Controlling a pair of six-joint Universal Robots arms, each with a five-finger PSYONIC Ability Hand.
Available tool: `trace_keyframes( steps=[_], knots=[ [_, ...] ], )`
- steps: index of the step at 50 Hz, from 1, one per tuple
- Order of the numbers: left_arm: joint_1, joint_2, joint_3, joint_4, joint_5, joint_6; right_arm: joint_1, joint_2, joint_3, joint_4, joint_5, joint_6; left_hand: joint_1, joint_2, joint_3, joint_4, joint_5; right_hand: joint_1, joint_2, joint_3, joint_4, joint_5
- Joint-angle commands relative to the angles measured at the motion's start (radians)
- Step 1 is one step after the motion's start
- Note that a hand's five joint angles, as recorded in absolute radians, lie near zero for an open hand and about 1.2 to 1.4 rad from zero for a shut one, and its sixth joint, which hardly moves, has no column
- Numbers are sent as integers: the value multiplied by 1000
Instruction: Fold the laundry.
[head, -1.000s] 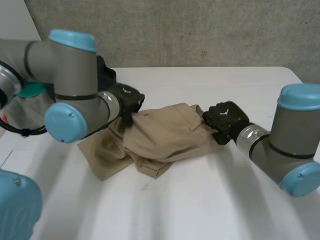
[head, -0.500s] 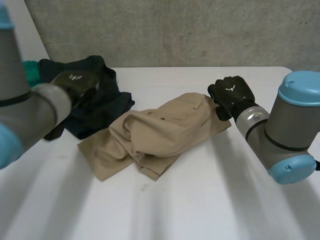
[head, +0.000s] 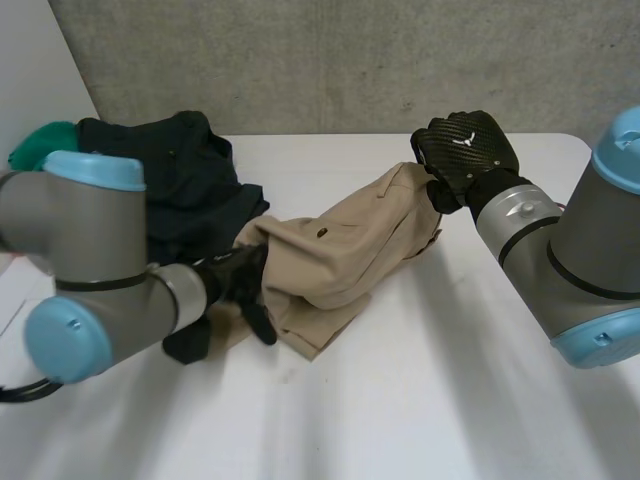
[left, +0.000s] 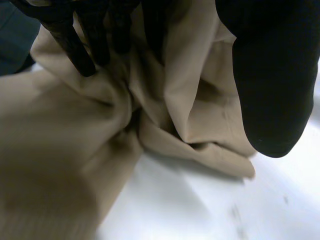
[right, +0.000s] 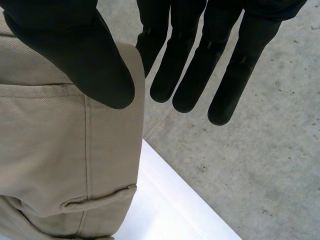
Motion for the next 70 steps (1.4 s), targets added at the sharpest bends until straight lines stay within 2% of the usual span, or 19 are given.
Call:
trace_keyframes(
  steps=[1, 5, 6, 7, 12, 16, 21, 25, 33, 40, 48, 55, 58, 59, 60, 63, 64, 67, 70],
  knots=[
    [-75, -116, 187, -7, -93, -45, -11, -13, 19, 1, -3, 0, 169, 165, 160, 171, 143, 275, 222, 213, 201, 205],
    [-113, -198, 267, -36, -163, -43, -25, -13, 21, 1, -3, 0, 658, 655, 650, 660, 632, 275, 222, 213, 201, 205],
    [-125, -218, 292, -50, -195, -43, -31, -13, 21, 0, -3, -1, 1035, 1031, 1026, 1037, 1009, 275, 222, 213, 201, 205],
    [-129, -224, 303, -59, -211, -42, -36, -13, 21, 0, -3, -3, 1195, 1192, 1187, 1197, 1169, 275, 222, 213, 201, 205],
    [-124, -166, 333, -133, -275, -7, -70, -15, 8, 1, -3, -15, 1197, 1193, 1188, 1199, 1171, 275, 222, 213, 201, 205],
    [-98, 0, 338, -212, -233, 126, -97, -28, -16, 9, -7, -47, 1197, 1193, 1188, 1199, 1171, 275, 222, 213, 201, 205],
    [-60, 202, 393, -349, -138, 405, -126, -88, -70, 58, -21, -84, 1197, 1193, 1188, 1199, 1171, 275, 222, 213, 201, 205],
    [-26, 268, 483, -412, -107, 545, -148, -145, -117, 114, -34, -93, 1197, 1193, 1188, 1199, 1171, 275, 222, 213, 201, 205],
    [-4, 240, 675, -567, -128, 693, -162, -190, -205, 259, -60, -90, 1197, 1193, 1188, 1199, 1171, 275, 222, 213, 201, 205],
    [-7, 161, 714, -556, -137, 757, -162, -171, -208, 290, -57, -90, 1197, 1193, 1188, 1199, 1171, 275, 222, 213, 201, 205],
    [-23, -52, 726, -417, -121, 829, -156, -12, -191, 286, -50, -95, 1197, 1193, 1188, 1199, 1171, 275, 222, 213, 201, 205],
    [-37, -268, 868, -168, -139, 918, -156, 186, -286, 224, -37, -75, 1197, 1193, 1188, 1199, 1171, 275, 222, 213, 201, 205],
    [-32, -290, 976, -1, -148, 918, -160, 237, -373, 92, -23, 8, 1197, 1193, 1188, 1199, 1171, 275, 222, 213, 201, 205],
    [-32, -288, 1002, 45, -148, 914, -162, 241, -389, 48, -18, 34, 1197, 1193, 1188, 1199, 1171, 275, 222, 213, 201, 205],
    [-27, -279, 1048, 145, -147, 900, -166, 240, -418, -55, -6, 84, 1197, 1193, 1188, 1199, 1171, 275, 222, 213, 201, 205],
    [-23, -236, 1086, 281, -144, 863, -188, 225, -433, -216, 26, 157, 1197, 1193, 1188, 1199, 1171, 275, 222, 213, 201, 205],
    [-20, -203, 1085, 342, -145, 824, -197, 203, -433, -315, 57, 192, 1197, 1193, 1188, 1199, 1171, 275, 222, 213, 201, 205],
    [-15, -156, 1067, 364, -139, 748, -206, 159, -430, -430, 100, 215, 1197, 1193, 1188, 1199, 1171, 275, 222, 213, 201, 205],
    [-6, -110, 1012, 360, -104, 662, -205, 111, -401, -418, 114, 206, 1197, 1193, 1188, 1199, 1171, 275, 222, 213, 201, 205]
  ],
)
